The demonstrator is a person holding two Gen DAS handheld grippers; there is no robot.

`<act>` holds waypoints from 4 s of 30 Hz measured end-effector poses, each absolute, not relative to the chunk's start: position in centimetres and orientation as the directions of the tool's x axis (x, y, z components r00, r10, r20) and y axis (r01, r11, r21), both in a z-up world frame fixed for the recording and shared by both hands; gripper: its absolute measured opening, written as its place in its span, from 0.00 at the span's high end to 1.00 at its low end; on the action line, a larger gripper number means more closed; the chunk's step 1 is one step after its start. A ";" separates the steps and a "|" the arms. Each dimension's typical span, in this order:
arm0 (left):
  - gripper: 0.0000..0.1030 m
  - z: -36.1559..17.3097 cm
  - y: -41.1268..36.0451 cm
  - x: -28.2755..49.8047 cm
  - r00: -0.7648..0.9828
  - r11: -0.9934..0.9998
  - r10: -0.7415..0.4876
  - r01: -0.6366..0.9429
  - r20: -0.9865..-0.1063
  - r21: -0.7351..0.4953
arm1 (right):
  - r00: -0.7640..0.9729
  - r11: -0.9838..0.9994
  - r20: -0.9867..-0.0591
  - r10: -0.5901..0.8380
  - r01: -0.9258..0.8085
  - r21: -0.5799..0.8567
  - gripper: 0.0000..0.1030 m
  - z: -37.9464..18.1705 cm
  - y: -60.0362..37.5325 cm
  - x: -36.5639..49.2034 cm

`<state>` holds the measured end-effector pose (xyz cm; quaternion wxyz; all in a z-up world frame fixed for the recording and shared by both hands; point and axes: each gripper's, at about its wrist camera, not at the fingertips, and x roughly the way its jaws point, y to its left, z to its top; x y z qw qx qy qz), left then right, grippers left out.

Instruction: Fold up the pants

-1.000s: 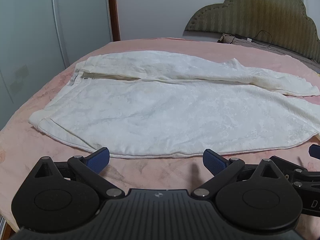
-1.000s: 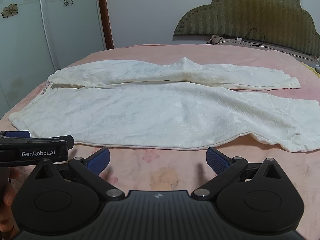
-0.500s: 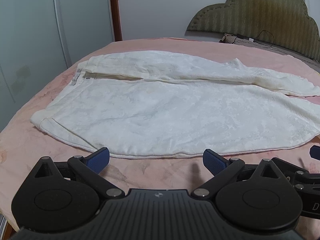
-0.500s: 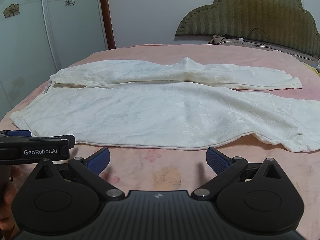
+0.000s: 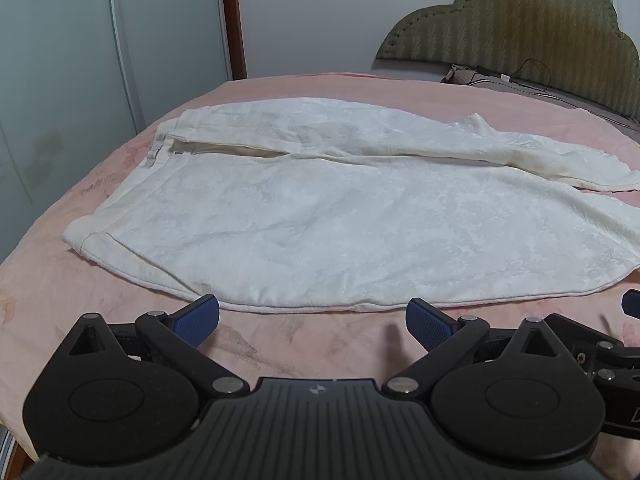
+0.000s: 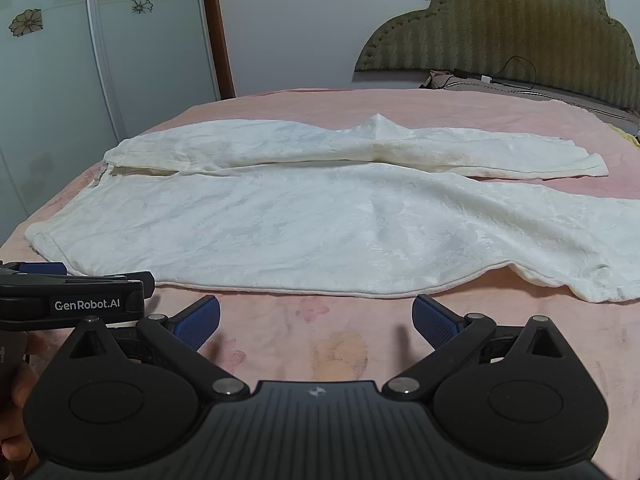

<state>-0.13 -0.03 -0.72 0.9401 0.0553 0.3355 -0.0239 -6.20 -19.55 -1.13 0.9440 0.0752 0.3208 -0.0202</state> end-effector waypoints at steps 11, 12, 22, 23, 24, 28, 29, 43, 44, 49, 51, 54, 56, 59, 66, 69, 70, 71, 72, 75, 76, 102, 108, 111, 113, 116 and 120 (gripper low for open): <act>0.02 -0.8 0.2 -0.2 0.772 0.993 -0.011 0.084 -0.636 0.085 | 0.795 0.987 -0.606 0.019 0.081 0.138 0.00 -1.1 -19.5 -6.3; 0.02 -0.8 0.2 -0.2 0.772 0.993 -0.011 0.084 -0.636 0.085 | 0.795 0.987 -0.606 0.020 0.080 0.138 0.00 -1.2 -19.5 -6.3; 0.02 -1.0 0.2 -0.1 0.775 0.992 -0.005 0.082 -0.632 0.093 | 0.813 0.992 -0.581 0.030 0.048 0.119 0.00 -1.0 -19.1 -6.5; 0.02 -1.0 0.2 -0.1 0.776 0.992 -0.003 0.082 -0.631 0.095 | 0.814 0.992 -0.581 0.030 0.048 0.119 0.00 -1.0 -19.1 -6.5; 0.02 -1.0 0.2 -0.1 0.777 0.992 -0.003 0.083 -0.630 0.097 | 0.813 0.991 -0.581 0.033 0.047 0.122 0.00 -0.9 -19.2 -6.4; 0.02 -1.1 -0.1 0.2 0.779 0.990 0.002 0.085 -0.627 0.109 | 0.809 0.990 -0.586 0.045 0.042 0.133 0.00 -0.9 -19.7 -5.8; 0.02 -1.2 -0.1 0.3 0.779 0.990 0.004 0.085 -0.627 0.113 | 0.809 0.990 -0.586 0.045 0.041 0.133 0.00 -0.9 -19.8 -5.7; 0.01 0.2 0.7 5.5 0.851 0.983 0.047 0.053 -0.522 0.174 | 0.937 0.997 -0.342 0.067 -0.047 0.065 0.00 2.3 -22.1 -0.6; 0.01 0.1 1.0 6.5 0.850 0.984 0.059 0.039 -0.523 0.173 | 0.923 0.996 -0.376 0.084 -0.084 0.016 0.00 2.2 -21.9 1.0; 0.01 -1.4 2.8 10.2 0.827 0.987 0.111 -0.028 -0.551 0.157 | 0.848 0.971 -0.486 0.213 -0.238 0.010 0.00 1.7 -21.7 8.5; 0.01 -2.3 3.4 11.0 0.810 0.989 0.114 -0.041 -0.575 0.139 | 0.842 0.957 -0.474 0.259 -0.289 0.010 0.00 2.2 -21.3 11.5; 0.00 -3.6 3.9 11.4 0.802 0.992 0.099 -0.034 -0.589 0.119 | 0.832 0.943 -0.471 0.295 -0.334 0.000 0.00 2.8 -20.4 17.2; 0.00 -3.7 3.8 11.3 0.805 0.992 0.099 -0.032 -0.585 0.124 | 0.812 0.937 -0.487 0.320 -0.349 0.035 0.00 2.8 -20.3 21.3; 0.00 -3.8 3.6 11.4 0.801 0.991 0.099 -0.027 -0.591 0.130 | 0.759 0.937 -0.556 0.338 -0.326 0.125 0.00 2.0 -20.3 27.7; 0.00 -3.9 4.1 11.7 0.798 0.994 0.080 -0.022 -0.598 0.103 | 0.693 0.930 -0.622 0.365 -0.296 0.217 0.00 -1.5 -18.7 37.9; 0.00 -3.9 4.1 11.7 0.798 0.995 0.078 -0.021 -0.598 0.101 | 0.621 0.905 -0.666 0.414 -0.361 0.226 0.00 -2.9 -17.2 40.9; 0.00 -3.9 4.1 11.7 0.798 0.995 0.078 -0.021 -0.598 0.101 | 0.574 0.885 -0.687 0.444 -0.401 0.237 0.00 -3.5 -16.7 41.5; 0.00 -3.9 4.1 11.7 0.798 0.995 0.078 -0.021 -0.598 0.101 | 0.561 0.875 -0.698 0.446 -0.437 0.208 0.00 -3.7 -16.1 41.5; 0.00 -3.9 4.1 11.7 0.798 0.995 0.078 -0.021 -0.598 0.101 | 0.551 0.859 -0.708 0.442 -0.489 0.155 0.00 -3.7 -15.4 41.1; 0.00 -3.9 4.0 11.8 0.798 0.994 0.079 -0.021 -0.598 0.103 | 0.517 0.813 -0.723 0.457 -0.573 0.104 0.08 -3.5 -14.9 40.2; 0.00 -3.9 4.0 11.8 0.798 0.995 0.079 -0.021 -0.598 0.102 | 0.512 0.807 -0.719 0.471 -0.579 0.116 0.20 -3.4 -15.2 40.0; 0.01 -1.1 13.9 11.7 0.849 0.874 -0.094 -0.179 -0.519 -0.451 | 0.790 0.538 -0.440 0.426 -0.612 -0.579 0.93 -0.1 -9.7 13.3; 0.01 -1.8 12.7 11.7 0.859 0.919 -0.044 -0.166 -0.510 -0.359 | 0.809 0.742 -0.439 0.391 -0.560 -0.369 0.00 3.7 -11.7 23.0; 0.01 -2.6 12.0 11.5 0.872 0.938 -0.020 -0.152 -0.489 -0.310 | 0.724 0.820 -0.533 0.438 -0.565 -0.093 0.00 3.8 -14.7 30.8; 0.01 -3.0 11.5 11.2 0.879 0.950 -0.004 -0.146 -0.477 -0.278 | 0.648 0.840 -0.599 0.471 -0.537 0.079 0.00 2.7 -16.5 35.6; 0.01 -3.1 11.1 11.6 0.874 0.958 -0.015 -0.126 -0.486 -0.257 | 0.504 0.852 -0.734 0.455 -0.485 0.196 0.00 -0.2 -17.3 41.1; 0.01 -3.2 11.0 11.8 0.871 0.960 -0.013 -0.126 -0.491 -0.249 | 0.372 0.812 -0.779 0.505 -0.510 0.284 0.00 -2.6 -17.2 43.9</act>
